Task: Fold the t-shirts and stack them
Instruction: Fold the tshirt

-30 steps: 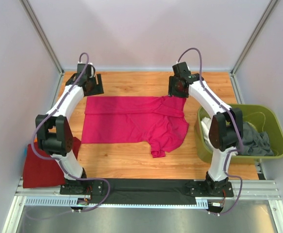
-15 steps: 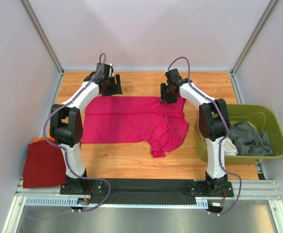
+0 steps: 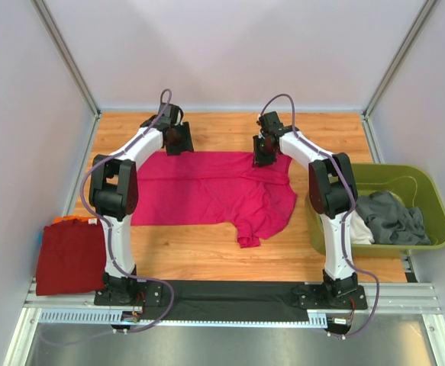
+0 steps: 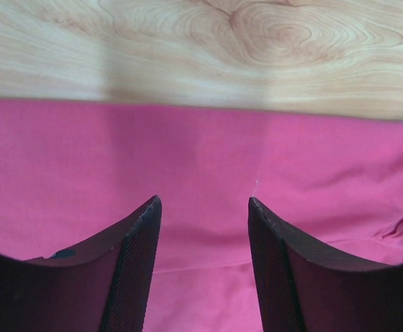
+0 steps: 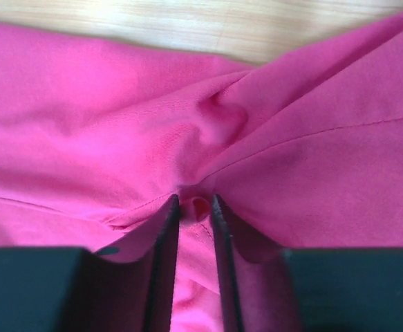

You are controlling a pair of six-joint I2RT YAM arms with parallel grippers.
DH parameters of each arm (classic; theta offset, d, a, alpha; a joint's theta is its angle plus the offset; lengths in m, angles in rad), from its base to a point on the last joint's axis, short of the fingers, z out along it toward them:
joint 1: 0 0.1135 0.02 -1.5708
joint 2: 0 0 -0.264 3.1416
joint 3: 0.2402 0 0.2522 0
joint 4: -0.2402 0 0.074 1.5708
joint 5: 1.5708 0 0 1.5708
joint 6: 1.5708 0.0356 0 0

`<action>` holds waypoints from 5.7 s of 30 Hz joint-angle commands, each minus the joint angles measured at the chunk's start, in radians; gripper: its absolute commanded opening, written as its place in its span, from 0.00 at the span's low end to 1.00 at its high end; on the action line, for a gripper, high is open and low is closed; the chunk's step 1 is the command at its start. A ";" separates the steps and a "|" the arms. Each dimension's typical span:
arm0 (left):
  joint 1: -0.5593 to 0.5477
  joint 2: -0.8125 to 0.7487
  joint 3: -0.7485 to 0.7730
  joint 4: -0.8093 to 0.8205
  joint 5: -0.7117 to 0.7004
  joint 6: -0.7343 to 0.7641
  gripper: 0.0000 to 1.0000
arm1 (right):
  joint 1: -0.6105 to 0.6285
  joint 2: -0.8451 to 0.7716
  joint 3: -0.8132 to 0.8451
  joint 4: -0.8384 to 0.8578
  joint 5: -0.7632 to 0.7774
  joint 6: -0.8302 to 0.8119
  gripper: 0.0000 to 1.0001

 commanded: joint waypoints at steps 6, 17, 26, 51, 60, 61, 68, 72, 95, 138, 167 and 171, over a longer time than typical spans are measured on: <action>-0.003 -0.013 0.042 0.010 -0.008 -0.018 0.68 | 0.002 -0.069 -0.010 -0.020 -0.003 -0.003 0.03; -0.026 -0.019 0.043 0.010 -0.006 -0.018 0.75 | 0.007 -0.237 -0.125 -0.077 0.009 0.072 0.00; -0.040 -0.037 0.008 0.012 -0.011 -0.010 0.75 | 0.056 -0.263 -0.248 -0.072 -0.033 0.152 0.00; -0.028 0.025 0.106 -0.142 -0.183 -0.099 0.73 | -0.036 -0.201 0.092 -0.267 0.165 0.184 0.41; -0.114 -0.056 0.045 0.110 0.139 0.040 0.68 | -0.081 -0.202 -0.050 -0.306 0.179 0.155 0.23; -0.150 -0.059 0.057 0.120 0.176 0.077 0.68 | -0.088 -0.204 -0.064 -0.275 0.161 0.159 0.20; -0.255 0.002 0.132 0.188 0.317 0.108 0.60 | -0.092 -0.153 -0.047 -0.270 0.138 0.147 0.10; -0.336 0.073 0.192 0.205 0.337 0.111 0.57 | -0.104 -0.142 -0.063 -0.258 0.145 0.123 0.03; -0.471 0.251 0.243 0.249 0.325 0.241 0.56 | -0.164 -0.116 -0.110 -0.206 0.099 0.127 0.00; -0.500 0.142 0.111 0.170 0.337 0.358 0.00 | -0.182 -0.170 -0.058 -0.240 0.115 0.123 0.00; -0.200 -0.154 -0.007 0.159 0.138 -0.048 0.73 | -0.184 -0.123 0.097 -0.046 -0.040 0.188 0.45; -0.073 -0.139 -0.039 0.091 0.061 -0.112 0.68 | -0.182 -0.060 0.138 -0.060 -0.014 0.195 0.38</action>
